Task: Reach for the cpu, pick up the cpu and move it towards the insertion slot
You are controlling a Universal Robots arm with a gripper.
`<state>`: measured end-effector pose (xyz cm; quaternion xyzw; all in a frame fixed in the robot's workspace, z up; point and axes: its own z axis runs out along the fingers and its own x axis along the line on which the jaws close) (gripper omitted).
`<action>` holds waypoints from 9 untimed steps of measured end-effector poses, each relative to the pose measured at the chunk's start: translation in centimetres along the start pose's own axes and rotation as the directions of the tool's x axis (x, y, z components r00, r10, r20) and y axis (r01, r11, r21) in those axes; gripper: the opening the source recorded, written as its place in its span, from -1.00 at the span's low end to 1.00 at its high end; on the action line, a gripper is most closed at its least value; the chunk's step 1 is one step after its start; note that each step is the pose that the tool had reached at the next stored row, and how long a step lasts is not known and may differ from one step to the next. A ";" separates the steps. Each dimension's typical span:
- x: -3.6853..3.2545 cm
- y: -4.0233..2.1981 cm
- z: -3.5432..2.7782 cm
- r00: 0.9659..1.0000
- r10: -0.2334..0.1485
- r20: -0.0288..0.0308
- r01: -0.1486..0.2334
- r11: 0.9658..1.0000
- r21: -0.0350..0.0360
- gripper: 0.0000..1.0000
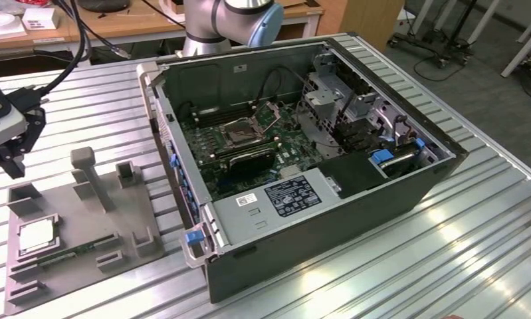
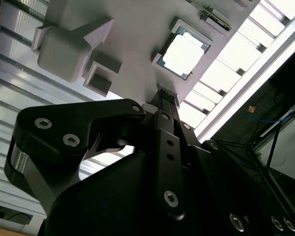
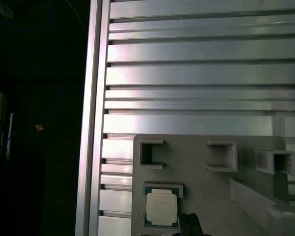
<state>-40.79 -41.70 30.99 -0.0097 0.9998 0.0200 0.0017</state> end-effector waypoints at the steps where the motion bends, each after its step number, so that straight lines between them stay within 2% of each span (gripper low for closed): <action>1: 0.03 -0.02 0.02 1.000 0.000 0.000 0.000 1.000 0.000 -0.79; 9: 0.30 -0.43 0.50 1.000 0.000 0.000 0.000 1.000 0.000 -0.79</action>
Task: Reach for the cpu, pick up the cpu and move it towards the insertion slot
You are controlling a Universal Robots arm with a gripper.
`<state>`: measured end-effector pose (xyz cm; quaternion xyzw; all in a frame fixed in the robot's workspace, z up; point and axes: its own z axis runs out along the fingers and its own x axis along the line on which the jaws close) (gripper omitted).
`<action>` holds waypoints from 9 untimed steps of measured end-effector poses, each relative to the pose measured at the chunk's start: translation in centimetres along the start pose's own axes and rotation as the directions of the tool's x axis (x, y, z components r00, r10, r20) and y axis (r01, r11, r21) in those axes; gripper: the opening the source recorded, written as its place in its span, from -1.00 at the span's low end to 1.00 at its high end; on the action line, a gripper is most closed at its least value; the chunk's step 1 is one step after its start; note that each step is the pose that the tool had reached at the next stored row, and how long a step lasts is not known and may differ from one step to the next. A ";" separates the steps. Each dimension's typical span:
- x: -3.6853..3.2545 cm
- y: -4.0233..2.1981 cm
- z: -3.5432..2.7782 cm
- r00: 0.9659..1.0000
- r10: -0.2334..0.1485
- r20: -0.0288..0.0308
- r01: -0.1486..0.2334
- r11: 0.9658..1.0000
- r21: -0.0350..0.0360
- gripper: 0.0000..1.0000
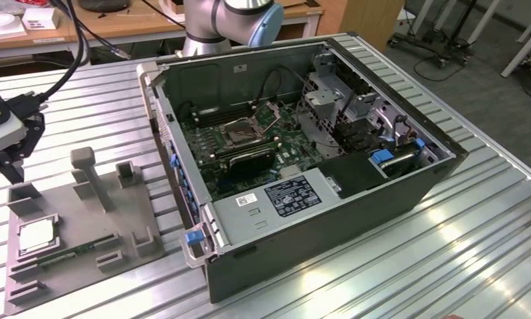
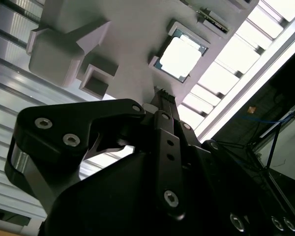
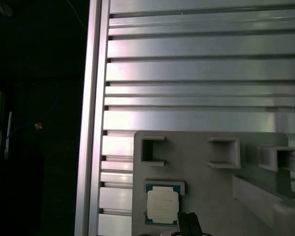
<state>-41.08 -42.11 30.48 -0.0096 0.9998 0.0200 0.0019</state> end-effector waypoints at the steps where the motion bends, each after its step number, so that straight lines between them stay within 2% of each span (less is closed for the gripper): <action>1: 0.06 -0.04 0.07 1.000 0.000 0.000 0.000 1.000 0.000 -0.79; 9: 0.25 -0.09 0.23 1.000 0.000 0.000 0.000 1.000 0.000 -0.79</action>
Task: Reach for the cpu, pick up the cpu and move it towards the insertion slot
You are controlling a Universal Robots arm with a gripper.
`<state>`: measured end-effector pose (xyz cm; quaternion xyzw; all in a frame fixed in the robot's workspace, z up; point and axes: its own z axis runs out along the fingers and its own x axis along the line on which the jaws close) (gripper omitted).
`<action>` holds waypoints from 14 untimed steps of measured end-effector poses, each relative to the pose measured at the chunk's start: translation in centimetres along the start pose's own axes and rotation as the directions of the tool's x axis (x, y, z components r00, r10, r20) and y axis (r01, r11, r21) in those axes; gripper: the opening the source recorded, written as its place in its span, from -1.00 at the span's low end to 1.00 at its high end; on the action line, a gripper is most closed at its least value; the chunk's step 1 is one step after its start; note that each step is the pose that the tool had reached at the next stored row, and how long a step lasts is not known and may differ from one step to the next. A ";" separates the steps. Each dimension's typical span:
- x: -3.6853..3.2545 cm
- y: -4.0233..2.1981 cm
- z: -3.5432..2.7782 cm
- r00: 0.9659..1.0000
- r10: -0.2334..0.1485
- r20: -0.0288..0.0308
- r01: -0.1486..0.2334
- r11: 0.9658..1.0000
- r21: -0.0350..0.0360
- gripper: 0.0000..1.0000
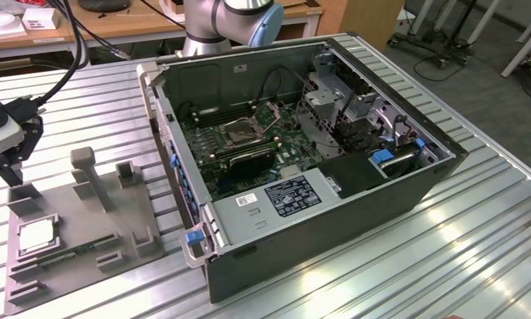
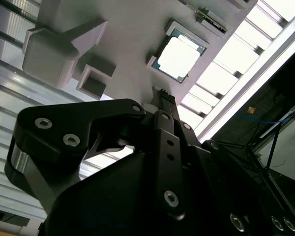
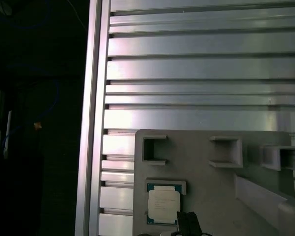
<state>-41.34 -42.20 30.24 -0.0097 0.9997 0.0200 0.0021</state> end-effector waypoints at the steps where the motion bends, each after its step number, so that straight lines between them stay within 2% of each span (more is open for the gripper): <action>1: 0.00 0.00 0.03 1.000 0.000 0.000 0.000 1.000 0.000 -0.79; 14: 0.08 -0.28 0.60 1.000 0.000 0.000 0.000 1.000 0.000 -0.79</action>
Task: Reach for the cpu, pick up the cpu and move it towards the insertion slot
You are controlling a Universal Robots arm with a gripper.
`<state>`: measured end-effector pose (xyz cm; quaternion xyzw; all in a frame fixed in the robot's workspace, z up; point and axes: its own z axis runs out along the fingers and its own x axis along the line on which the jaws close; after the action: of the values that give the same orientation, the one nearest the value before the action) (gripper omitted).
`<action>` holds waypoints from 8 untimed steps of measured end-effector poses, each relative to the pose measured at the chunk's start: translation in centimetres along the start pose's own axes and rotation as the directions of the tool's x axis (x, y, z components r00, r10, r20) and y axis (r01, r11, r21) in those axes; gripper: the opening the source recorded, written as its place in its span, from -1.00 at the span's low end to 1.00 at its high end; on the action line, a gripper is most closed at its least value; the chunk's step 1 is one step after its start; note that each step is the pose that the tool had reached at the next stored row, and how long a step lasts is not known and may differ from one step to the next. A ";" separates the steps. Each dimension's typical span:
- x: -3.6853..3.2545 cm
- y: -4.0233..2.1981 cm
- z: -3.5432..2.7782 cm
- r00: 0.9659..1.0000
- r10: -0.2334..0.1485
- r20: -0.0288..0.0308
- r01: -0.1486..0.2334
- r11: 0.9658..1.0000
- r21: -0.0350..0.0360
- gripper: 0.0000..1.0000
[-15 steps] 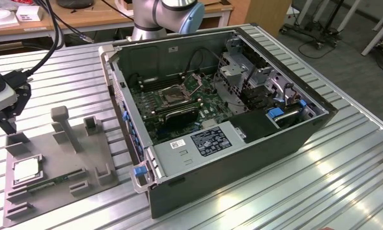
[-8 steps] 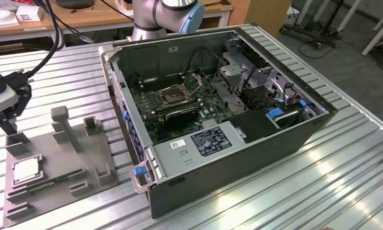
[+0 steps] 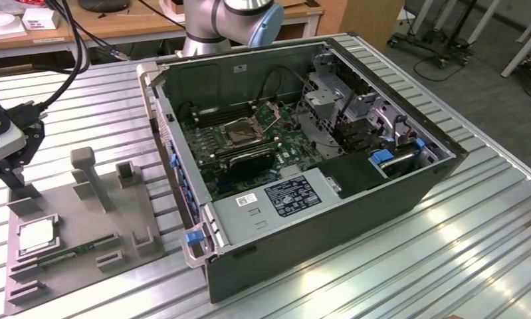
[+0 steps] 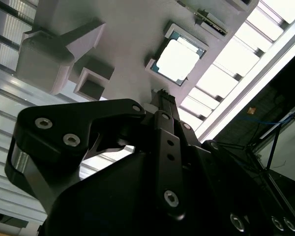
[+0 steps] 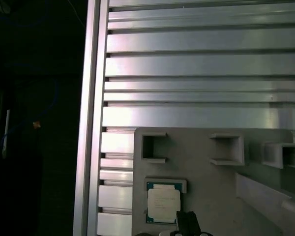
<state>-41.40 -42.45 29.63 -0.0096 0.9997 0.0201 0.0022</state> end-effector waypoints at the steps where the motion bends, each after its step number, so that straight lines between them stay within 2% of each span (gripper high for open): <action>1: 0.02 -0.02 0.06 1.000 0.000 0.000 0.000 1.000 0.000 -0.79; 8: 0.18 -0.10 0.30 1.000 0.000 0.000 0.000 1.000 0.000 -0.79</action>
<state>-41.58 -42.55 29.33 -0.0097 0.9997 0.0201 0.0022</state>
